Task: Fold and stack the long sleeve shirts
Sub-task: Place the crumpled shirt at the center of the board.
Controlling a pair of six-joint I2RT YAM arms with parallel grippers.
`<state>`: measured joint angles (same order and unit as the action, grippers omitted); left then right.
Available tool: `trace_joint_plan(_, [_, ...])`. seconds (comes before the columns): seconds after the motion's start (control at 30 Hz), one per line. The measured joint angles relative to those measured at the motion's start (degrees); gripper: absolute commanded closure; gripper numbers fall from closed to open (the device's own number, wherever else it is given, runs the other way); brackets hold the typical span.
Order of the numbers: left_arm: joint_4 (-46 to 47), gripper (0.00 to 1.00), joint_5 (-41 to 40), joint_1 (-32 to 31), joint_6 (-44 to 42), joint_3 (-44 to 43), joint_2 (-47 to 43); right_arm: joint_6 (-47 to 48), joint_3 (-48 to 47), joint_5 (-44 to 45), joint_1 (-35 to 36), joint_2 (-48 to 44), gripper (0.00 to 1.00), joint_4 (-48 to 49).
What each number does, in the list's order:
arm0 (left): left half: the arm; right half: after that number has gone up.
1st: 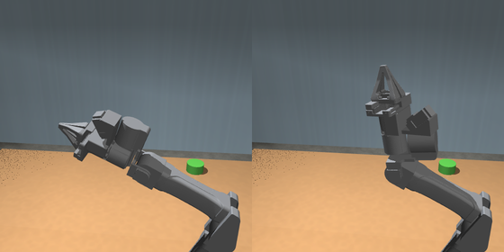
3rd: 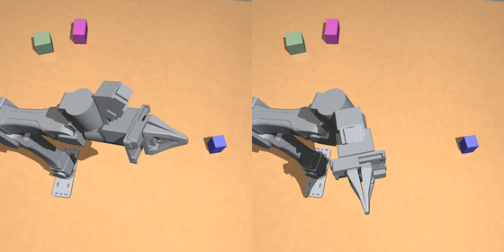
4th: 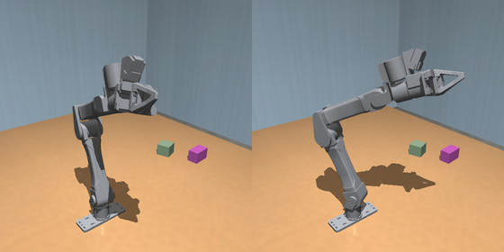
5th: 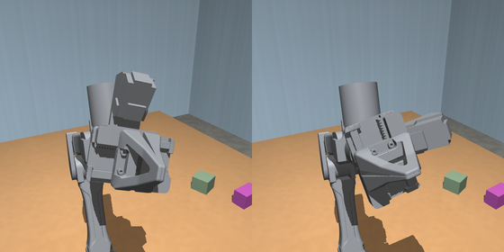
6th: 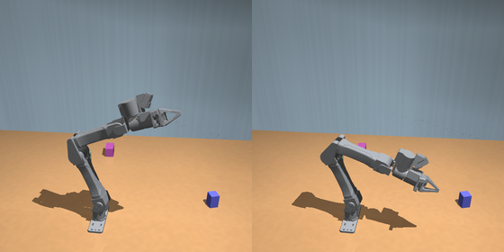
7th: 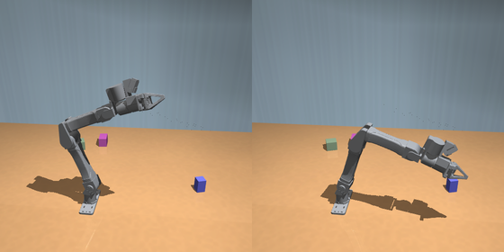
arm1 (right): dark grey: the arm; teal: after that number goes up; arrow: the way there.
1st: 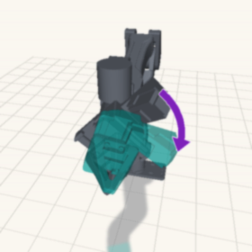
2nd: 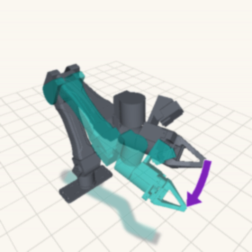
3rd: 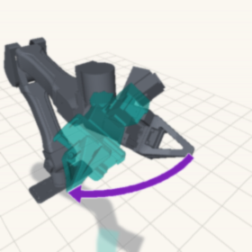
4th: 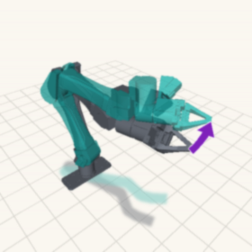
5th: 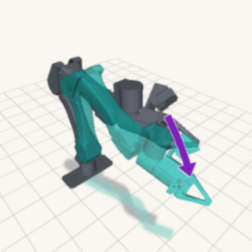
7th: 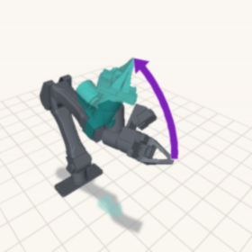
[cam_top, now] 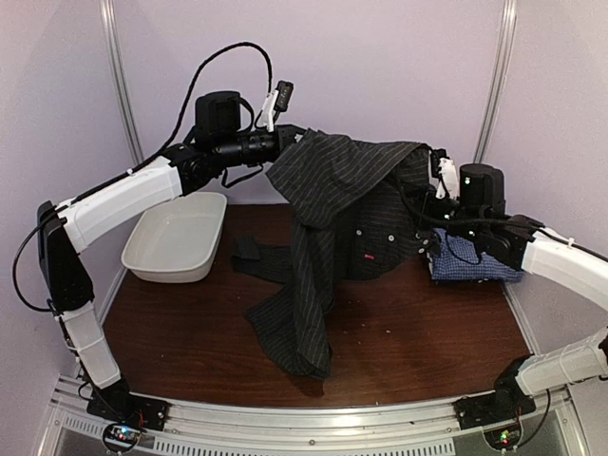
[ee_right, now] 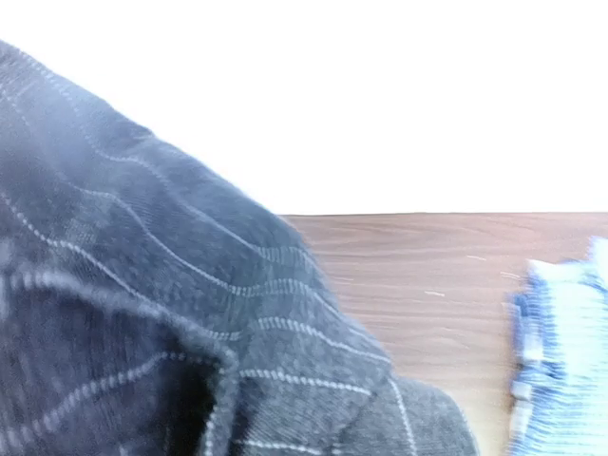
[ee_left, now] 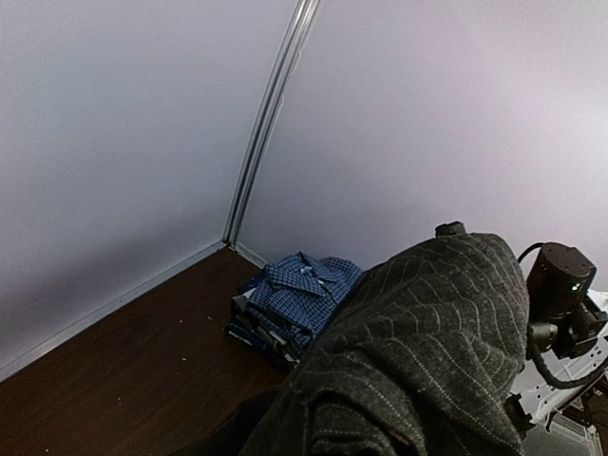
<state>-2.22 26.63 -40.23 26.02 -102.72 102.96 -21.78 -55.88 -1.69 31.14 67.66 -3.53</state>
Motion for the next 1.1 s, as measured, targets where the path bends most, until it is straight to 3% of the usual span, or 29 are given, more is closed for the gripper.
trace_joint_plan(0.07, [-0.9,1.00,0.2,-0.1,-0.2,-1.7,3.1,-0.1,-0.2,3.8,-1.5,-0.3,0.68,-3.2])
trace_joint_plan(0.2, [-3.0,1.00,2.7,-1.1,-0.2,-7.0,12.7,-0.7,1.0,9.3,-6.3,0.3,0.26,-9.9])
trace_joint_plan(0.33, [-5.0,0.96,3.3,-2.8,-0.2,-9.6,19.6,-1.4,3.3,11.4,-8.0,0.3,0.02,-14.6])
trace_joint_plan(0.4, [-6.1,0.86,3.7,-3.8,-0.1,-10.0,21.6,-1.6,4.5,10.9,-8.0,-0.7,0.00,-16.1])
trace_joint_plan(0.5, [-8.2,0.59,4.6,-4.9,-1.4,-11.0,23.1,-2.2,6.1,10.3,-7.6,-4.5,0.00,-18.5])
trace_joint_plan(0.6, [-12.9,0.40,3.2,-5.6,-5.1,-13.1,23.4,-2.6,6.6,10.3,-7.6,-8.9,0.00,-20.4])
trace_joint_plan(0.7, [-15.8,0.29,-2.7,-4.9,-7.7,-11.2,20.9,-2.8,7.0,10.3,-7.6,-11.2,0.00,-20.8])
trace_joint_plan(0.9, [-17.9,0.21,-12.4,6.3,-8.3,3.7,10.4,-3.1,8.0,9.1,-7.2,-10.3,0.00,-20.7])
trace_joint_plan(1.1, [-18.9,0.20,-19.2,16.3,-8.0,8.5,13.3,-3.1,7.9,7.5,-6.0,-8.5,0.00,-19.0])
